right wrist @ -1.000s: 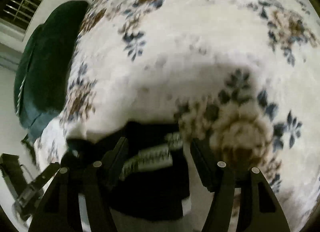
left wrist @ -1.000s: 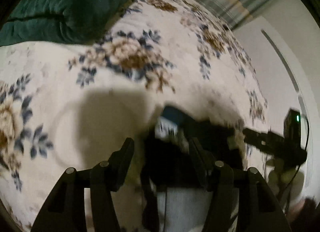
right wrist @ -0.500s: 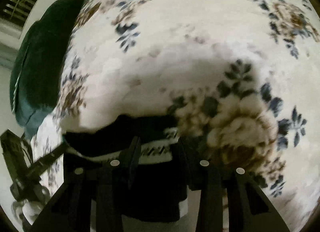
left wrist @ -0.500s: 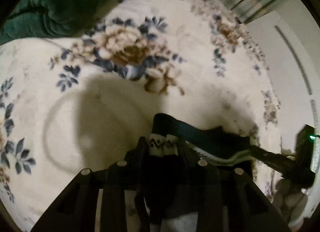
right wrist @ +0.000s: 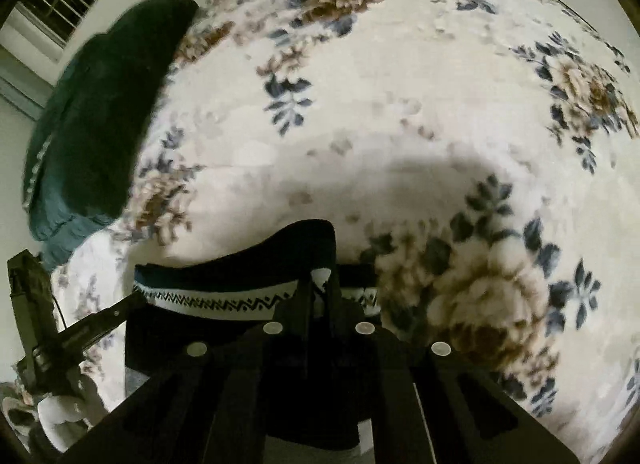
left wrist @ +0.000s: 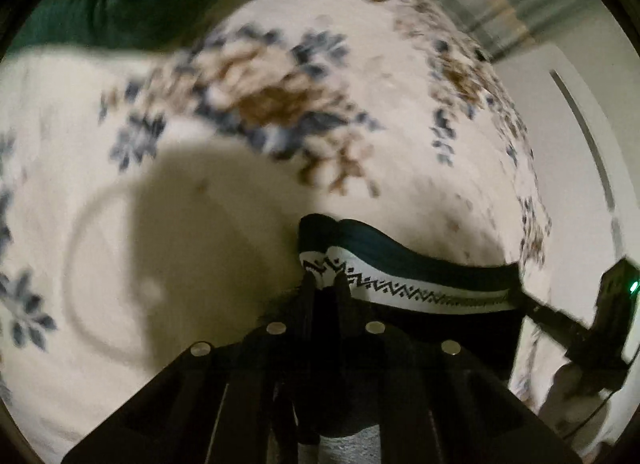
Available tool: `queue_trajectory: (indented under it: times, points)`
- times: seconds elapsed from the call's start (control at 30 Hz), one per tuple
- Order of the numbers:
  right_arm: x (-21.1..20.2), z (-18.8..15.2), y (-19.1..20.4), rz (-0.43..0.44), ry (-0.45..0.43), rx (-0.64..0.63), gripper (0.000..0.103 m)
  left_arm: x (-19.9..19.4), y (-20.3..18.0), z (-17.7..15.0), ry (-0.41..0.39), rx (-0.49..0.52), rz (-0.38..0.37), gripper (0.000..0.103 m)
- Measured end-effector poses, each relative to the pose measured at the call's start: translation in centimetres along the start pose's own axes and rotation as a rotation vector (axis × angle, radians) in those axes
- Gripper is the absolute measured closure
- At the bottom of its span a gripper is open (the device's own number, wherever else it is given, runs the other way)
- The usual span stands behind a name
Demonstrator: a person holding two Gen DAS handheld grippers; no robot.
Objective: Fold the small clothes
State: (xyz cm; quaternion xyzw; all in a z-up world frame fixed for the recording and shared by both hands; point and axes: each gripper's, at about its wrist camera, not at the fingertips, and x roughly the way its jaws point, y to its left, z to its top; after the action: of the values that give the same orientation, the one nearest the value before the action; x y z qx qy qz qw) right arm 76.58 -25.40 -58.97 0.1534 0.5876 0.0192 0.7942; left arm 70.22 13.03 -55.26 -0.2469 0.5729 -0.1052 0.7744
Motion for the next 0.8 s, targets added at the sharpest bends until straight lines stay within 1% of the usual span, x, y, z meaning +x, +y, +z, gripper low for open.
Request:
queue_trajectory:
  times: [0.03,0.1,0.13,0.17,0.2,0.23,0.27,0.33,0.37,0.4,0.43,0.47,0.53,0.57,0.6,0.67,0.7,0.8]
  points:
    - [1.5,0.3,0.0,-0.018,0.050,-0.002,0.097,0.6,0.4,0.1,0.020,-0.016,-0.012,0.095]
    - [3.1,0.5,-0.5,-0.039,0.120,0.010,0.095,0.7,0.6,0.2,0.043,-0.020,-0.044,0.090]
    - [3.7,0.5,-1.1,-0.021,0.160,0.030,0.090,0.3,0.6,0.0,0.044,-0.017,-0.054,0.086]
    - [3.4,0.4,-1.6,-0.003,0.174,0.049,0.081,-0.3,0.5,-0.3,0.043,-0.014,-0.068,0.080]
    - [3.1,0.1,-2.1,0.004,0.161,0.092,0.076,-1.2,0.5,-0.6,0.044,-0.013,-0.083,0.078]
    - [2.1,-0.4,-2.8,0.045,0.166,0.114,0.064,-2.4,0.5,-1.1,0.041,-0.015,-0.108,0.068]
    - [1.4,-0.9,-3.5,0.071,0.176,0.123,0.057,-3.2,0.4,-1.5,0.035,-0.018,-0.121,0.056]
    - [-0.2,-2.4,-4.7,0.117,0.197,0.128,0.053,-5.9,0.8,-3.1,-0.008,-0.034,-0.154,0.047]
    - [-0.9,-3.3,-5.3,0.139,0.215,0.126,0.045,-7.7,1.1,-4.6,-0.034,-0.047,-0.169,0.045]
    - [-1.4,-3.9,-5.8,0.152,0.232,0.125,0.039,-8.7,1.3,-5.5,-0.049,-0.055,-0.173,0.044]
    - [-2.0,-5.0,-6.6,0.177,0.262,0.129,0.030,-9.7,1.4,-6.7,-0.064,-0.065,-0.161,0.041]
    - [-2.5,-5.9,-7.2,0.199,0.286,0.136,0.026,-10.7,1.6,-8.2,-0.079,-0.078,-0.150,0.041]
    - [-3.0,-7.1,-7.9,0.227,0.326,0.132,0.023,-12.1,2.0,-11.7,-0.088,-0.117,-0.131,0.040]
    - [-3.1,-7.5,-8.2,0.229,0.342,0.121,0.017,-12.6,2.2,-13.5,-0.086,-0.144,-0.119,0.040]
    - [-3.0,-7.8,-8.4,0.234,0.356,0.110,0.015,-12.9,2.2,-15.9,-0.082,-0.181,-0.120,0.040]
    - [-2.3,-8.0,-8.5,0.274,0.380,0.086,0.014,-12.6,2.1,-18.7,-0.074,-0.240,-0.126,0.040]
    - [-1.7,-7.8,-8.6,0.283,0.384,0.082,0.014,-12.0,2.0,-20.3,-0.062,-0.280,-0.141,0.040]
    - [0.6,-6.1,-9.1,0.337,0.389,0.095,0.014,-9.1,1.5,-23.7,-0.037,-0.382,-0.195,0.040]
